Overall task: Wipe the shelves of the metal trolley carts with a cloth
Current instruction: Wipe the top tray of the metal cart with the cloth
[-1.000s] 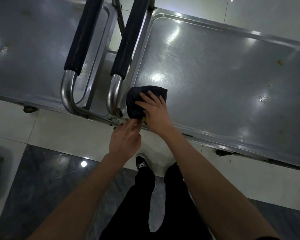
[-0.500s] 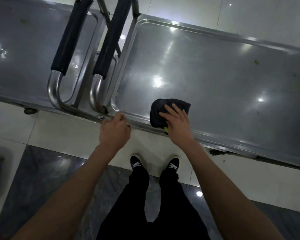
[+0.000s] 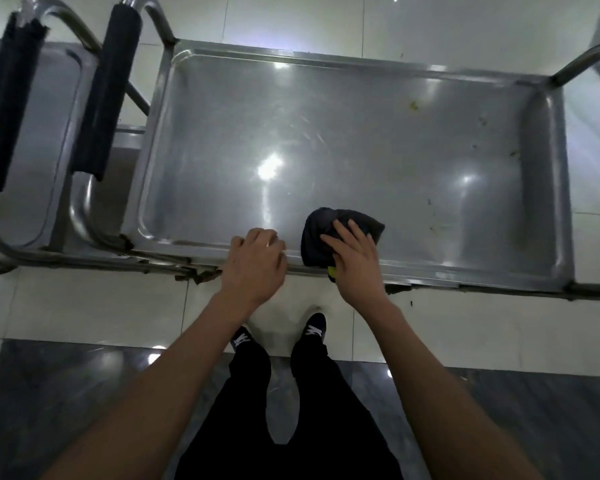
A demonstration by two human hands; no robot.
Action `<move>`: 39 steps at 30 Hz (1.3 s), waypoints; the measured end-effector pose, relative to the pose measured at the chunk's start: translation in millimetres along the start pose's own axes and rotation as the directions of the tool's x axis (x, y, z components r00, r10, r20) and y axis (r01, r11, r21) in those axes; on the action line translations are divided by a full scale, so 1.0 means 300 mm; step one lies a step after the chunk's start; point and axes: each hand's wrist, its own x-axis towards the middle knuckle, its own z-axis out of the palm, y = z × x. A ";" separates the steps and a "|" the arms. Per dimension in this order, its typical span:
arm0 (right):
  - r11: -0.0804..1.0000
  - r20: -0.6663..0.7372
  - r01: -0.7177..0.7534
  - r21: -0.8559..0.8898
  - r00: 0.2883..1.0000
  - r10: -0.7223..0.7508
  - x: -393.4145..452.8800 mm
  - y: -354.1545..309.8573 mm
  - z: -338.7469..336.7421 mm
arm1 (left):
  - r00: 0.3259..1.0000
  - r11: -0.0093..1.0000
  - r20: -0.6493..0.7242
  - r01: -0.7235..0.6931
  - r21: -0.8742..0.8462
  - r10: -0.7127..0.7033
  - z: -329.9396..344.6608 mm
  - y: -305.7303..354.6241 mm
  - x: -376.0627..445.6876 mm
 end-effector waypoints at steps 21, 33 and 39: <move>0.995 -0.121 -0.032 -0.090 0.992 0.021 0.102 0.087 -0.064 | 0.990 1.000 0.141 0.030 0.005 -0.031 -0.086 0.049 0.453; 0.979 -0.186 -0.184 -0.093 0.969 0.164 0.559 0.057 -0.110 | 0.981 0.998 0.190 -0.037 0.046 0.027 -0.130 -0.036 0.825; 0.976 -0.155 -0.159 -0.150 0.979 0.135 0.805 0.106 -0.177 | 0.974 0.999 0.225 -0.025 0.036 0.016 -0.096 -0.049 0.844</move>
